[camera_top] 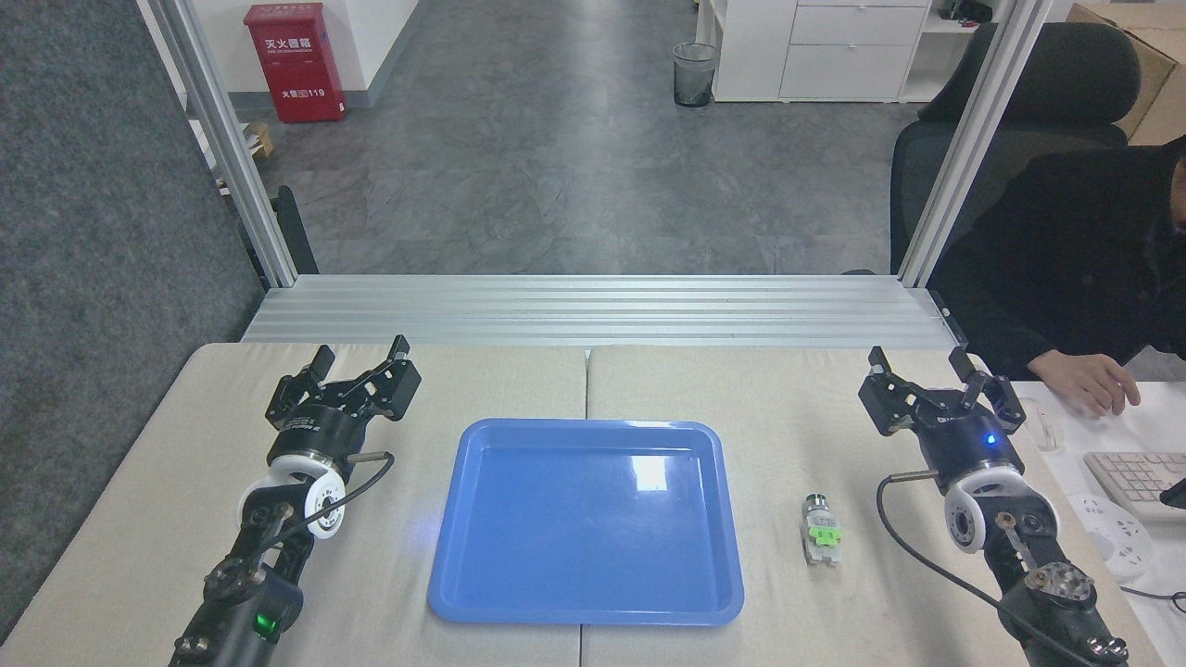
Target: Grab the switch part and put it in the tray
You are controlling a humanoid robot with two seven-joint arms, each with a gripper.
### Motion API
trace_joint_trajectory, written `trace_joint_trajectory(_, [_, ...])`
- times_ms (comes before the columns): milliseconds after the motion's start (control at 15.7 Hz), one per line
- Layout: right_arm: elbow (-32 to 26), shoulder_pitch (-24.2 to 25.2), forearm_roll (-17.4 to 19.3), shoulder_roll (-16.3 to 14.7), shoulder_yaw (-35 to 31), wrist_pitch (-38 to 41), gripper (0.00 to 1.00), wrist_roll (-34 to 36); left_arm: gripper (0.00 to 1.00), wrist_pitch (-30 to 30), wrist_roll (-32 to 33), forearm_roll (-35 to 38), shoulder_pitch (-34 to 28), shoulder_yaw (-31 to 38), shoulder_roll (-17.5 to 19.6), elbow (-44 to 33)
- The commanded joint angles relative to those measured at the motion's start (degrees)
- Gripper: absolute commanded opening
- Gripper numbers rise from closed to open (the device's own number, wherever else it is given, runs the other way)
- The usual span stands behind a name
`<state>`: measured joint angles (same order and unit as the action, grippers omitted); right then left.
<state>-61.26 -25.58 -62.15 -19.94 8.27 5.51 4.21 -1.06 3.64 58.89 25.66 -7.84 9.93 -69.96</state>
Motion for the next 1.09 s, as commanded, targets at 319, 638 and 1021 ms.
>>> trace_joint_trajectory(319, [0.00, 0.01, 0.01, -0.10, -0.01, -0.06, 0.98, 0.01, 1.00, 0.01, -0.04, 0.00, 0.00, 0.02, 0.00, 0.00])
trace_joint_trajectory(638, [-0.18, 0.62, 0.01, 0.51, 0.69, -0.06, 0.98, 0.01, 1.00, 0.01, -0.04, 0.00, 0.00, -0.07, 0.00, 0.00])
trace_joint_trajectory(1021, [-1.22, 7.55, -0.69, 4.99, 6.29, -0.41, 0.96, -1.56, 1.00, 0.01, -0.04, 0.00, 0.00, 0.01, 0.00, 0.00])
